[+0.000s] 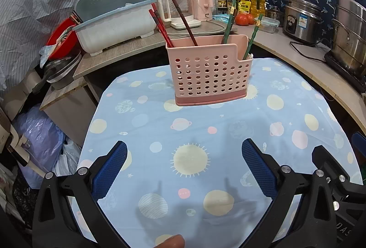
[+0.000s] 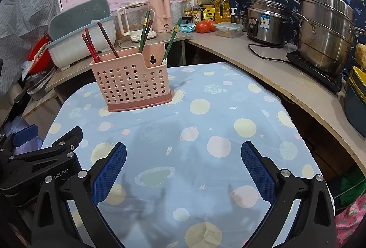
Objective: Organize utensils
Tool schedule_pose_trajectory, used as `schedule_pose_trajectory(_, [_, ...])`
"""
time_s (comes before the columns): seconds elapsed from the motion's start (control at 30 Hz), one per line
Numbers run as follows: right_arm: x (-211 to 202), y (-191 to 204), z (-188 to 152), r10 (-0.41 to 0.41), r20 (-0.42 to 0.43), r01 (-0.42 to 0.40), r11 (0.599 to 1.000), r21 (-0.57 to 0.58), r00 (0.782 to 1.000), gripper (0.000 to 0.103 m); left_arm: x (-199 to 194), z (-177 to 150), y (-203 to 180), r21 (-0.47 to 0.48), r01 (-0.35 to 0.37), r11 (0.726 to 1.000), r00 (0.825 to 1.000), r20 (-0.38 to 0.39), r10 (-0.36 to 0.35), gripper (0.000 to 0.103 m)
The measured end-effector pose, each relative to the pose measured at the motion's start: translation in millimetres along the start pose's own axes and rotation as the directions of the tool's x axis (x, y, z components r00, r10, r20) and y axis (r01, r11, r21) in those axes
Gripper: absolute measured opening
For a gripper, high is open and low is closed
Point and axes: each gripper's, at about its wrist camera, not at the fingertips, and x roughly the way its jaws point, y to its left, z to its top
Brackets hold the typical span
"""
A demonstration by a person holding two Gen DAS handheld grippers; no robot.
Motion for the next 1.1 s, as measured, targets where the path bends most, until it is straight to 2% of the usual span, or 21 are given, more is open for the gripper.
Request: schedule_pose_trajectory(1.1, [0.1,-0.6,-0.8,-0.001,-0.002,0.001,1.0,-0.001,1.0,0.097,0.1,-2.0,3.0,-0.002,-0.01,1.0,1.0,-0.005,0.01,0.096])
